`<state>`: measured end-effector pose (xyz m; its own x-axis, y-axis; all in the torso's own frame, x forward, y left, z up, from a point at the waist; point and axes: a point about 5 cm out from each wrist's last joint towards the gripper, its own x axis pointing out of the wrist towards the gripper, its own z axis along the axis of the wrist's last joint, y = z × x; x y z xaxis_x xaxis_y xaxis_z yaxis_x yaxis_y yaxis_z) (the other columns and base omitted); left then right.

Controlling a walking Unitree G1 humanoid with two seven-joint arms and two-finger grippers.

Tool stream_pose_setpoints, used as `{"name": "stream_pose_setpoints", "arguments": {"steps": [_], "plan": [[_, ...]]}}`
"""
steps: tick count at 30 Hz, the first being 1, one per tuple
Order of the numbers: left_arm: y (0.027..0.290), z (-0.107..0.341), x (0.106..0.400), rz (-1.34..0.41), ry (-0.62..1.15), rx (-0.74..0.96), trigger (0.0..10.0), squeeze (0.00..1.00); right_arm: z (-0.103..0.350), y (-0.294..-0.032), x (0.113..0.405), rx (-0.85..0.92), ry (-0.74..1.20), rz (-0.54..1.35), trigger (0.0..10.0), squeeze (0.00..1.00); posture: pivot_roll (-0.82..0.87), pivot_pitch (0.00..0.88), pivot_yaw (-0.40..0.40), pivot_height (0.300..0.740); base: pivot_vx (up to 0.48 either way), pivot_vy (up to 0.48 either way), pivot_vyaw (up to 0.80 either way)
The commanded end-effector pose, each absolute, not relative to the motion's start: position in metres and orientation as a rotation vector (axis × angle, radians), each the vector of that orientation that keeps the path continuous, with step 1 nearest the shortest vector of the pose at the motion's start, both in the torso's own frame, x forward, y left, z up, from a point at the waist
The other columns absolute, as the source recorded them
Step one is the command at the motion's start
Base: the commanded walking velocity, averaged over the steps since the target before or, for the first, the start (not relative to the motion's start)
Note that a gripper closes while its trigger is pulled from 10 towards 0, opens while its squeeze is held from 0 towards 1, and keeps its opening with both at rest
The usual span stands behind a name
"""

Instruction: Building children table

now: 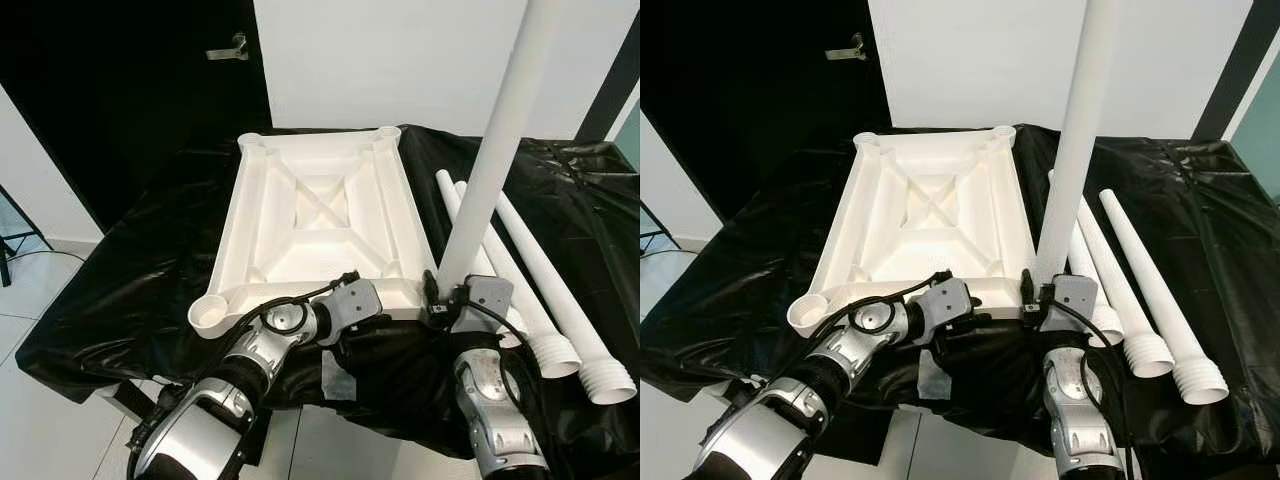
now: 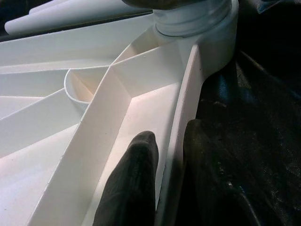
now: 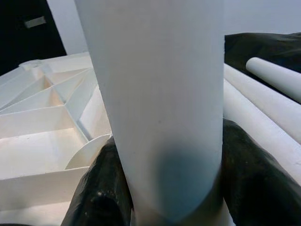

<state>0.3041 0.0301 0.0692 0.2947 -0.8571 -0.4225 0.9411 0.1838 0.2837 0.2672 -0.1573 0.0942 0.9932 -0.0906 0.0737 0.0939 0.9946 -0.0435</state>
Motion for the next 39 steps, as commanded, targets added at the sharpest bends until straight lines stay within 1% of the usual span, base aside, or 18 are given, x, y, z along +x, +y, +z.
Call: {"name": "stream_pose_setpoints", "arguments": {"steps": [1, 3, 4, 5, 6, 8, 9, 10, 11, 12, 14, 17, 20, 22, 23, 30, 34, 39], "plan": [[0.050, 0.013, 0.270, -1.364, 0.495, 0.547, 10.0, 0.00, 0.084, -0.184, 0.267, -0.101, -0.001, -0.216, 10.0, 0.27, -0.03, 0.000, 0.009, 0.740, 0.000, 0.000, 0.00], [0.050, 0.013, 0.270, -1.364, 0.496, 0.547, 10.0, 0.00, 0.084, -0.183, 0.267, -0.107, -0.002, -0.195, 10.0, 0.27, -0.03, 0.000, 0.009, 0.740, 0.000, 0.000, 0.00], [0.050, 0.013, 0.269, -1.364, 0.497, 0.547, 10.0, 0.00, 0.084, -0.181, 0.267, -0.096, -0.006, -0.172, 10.0, 1.00, -0.03, 0.000, 0.009, 0.740, 0.000, 0.000, 0.00], [0.051, 0.012, 0.268, -1.364, 0.500, 0.545, 10.0, 0.00, 0.085, -0.170, 0.269, -0.126, -0.013, -0.041, 10.0, 1.00, -0.03, 0.000, 0.006, 0.740, 0.000, 0.000, 0.00], [0.051, 0.012, 0.268, -1.364, 0.500, 0.545, 10.0, 0.00, 0.085, -0.170, 0.269, -0.126, -0.013, -0.041, 10.0, 1.00, -0.03, 0.000, 0.006, 0.740, 0.000, 0.000, 0.00], [0.052, 0.010, 0.267, -1.364, 0.504, 0.542, 10.0, 0.00, 0.086, -0.157, 0.269, -0.206, -0.025, 0.144, 10.0, 1.00, -0.03, 0.000, 0.002, 0.740, 0.000, 0.000, 0.00], [0.051, 0.010, 0.266, -1.365, 0.505, 0.540, 10.0, 0.00, 0.085, -0.153, 0.269, -0.269, -0.029, 0.232, 10.0, 0.12, -0.03, 0.000, -0.001, 0.740, 0.000, 0.000, 0.00], [0.051, 0.010, 0.266, -1.365, 0.505, 0.540, 10.0, 0.00, 0.085, -0.153, 0.269, -0.269, -0.029, 0.232, 10.0, 0.12, -0.03, 0.000, -0.001, 0.740, 0.000, 0.000, 0.00], [0.050, 0.010, 0.266, -1.364, 0.505, 0.539, 10.0, 0.00, 0.084, -0.152, 0.268, -0.314, -0.031, 0.287, 10.0, 0.00, -0.03, 0.000, -0.005, 0.740, 0.000, 0.000, 0.00], [0.048, 0.011, 0.267, -1.361, 0.500, 0.532, 10.0, 0.00, 0.084, -0.153, 0.268, -0.336, -0.025, 0.369, 10.0, 0.00, -0.03, 0.000, -0.009, 0.740, 0.000, 0.000, 0.00], [0.047, 0.011, 0.267, -1.359, 0.498, 0.529, 10.0, 0.00, 0.085, -0.153, 0.269, -0.333, -0.028, 0.389, 10.0, 0.00, -0.03, 0.000, -0.009, 0.740, 0.000, 0.000, 0.00], [0.046, 0.011, 0.266, -1.363, 0.496, 0.526, 10.0, 0.00, 0.090, -0.163, 0.271, -0.331, -0.013, 0.444, 10.0, 0.00, -0.03, 0.000, -0.008, 0.740, 0.000, 0.000, 0.00], [0.046, 0.011, 0.266, -1.363, 0.496, 0.526, 10.0, 0.00, 0.090, -0.163, 0.271, -0.331, -0.013, 0.444, 10.0, 0.00, -0.03, 0.000, -0.008, 0.740, 0.000, 0.000, 0.00], [0.046, 0.011, 0.266, -1.372, 0.497, 0.532, 10.0, 0.00, 0.093, -0.181, 0.275, -0.348, 0.022, 0.491, 10.0, 0.00, -0.04, 0.000, 0.001, 0.740, 0.000, 0.000, 0.00], [0.047, 0.011, 0.267, -1.371, 0.498, 0.535, 10.0, 0.00, 0.095, -0.189, 0.275, -0.360, 0.035, 0.530, 0.0, 0.00, -0.04, 0.000, 0.001, 0.740, 0.000, 0.000, 0.00], [0.048, 0.013, 0.269, -1.362, 0.496, 0.537, 10.0, 0.00, 0.092, -0.198, 0.273, -0.375, 0.077, 0.610, 0.0, 0.00, -0.03, 0.000, 0.000, 0.740, 0.000, 0.000, 0.00], [0.050, 0.012, 0.268, -1.360, 0.500, 0.535, 10.0, 0.00, 0.086, -0.195, 0.272, -0.354, 0.109, 0.646, 0.0, 0.00, -0.02, 0.000, 0.003, 0.740, 0.000, 0.000, 0.00], [0.052, 0.011, 0.268, -1.359, 0.504, 0.537, 10.0, 0.00, 0.083, -0.190, 0.272, -0.299, 0.113, 0.636, 0.0, 0.00, -0.02, 0.000, 0.007, 0.740, 0.000, 0.000, 0.00]]}}
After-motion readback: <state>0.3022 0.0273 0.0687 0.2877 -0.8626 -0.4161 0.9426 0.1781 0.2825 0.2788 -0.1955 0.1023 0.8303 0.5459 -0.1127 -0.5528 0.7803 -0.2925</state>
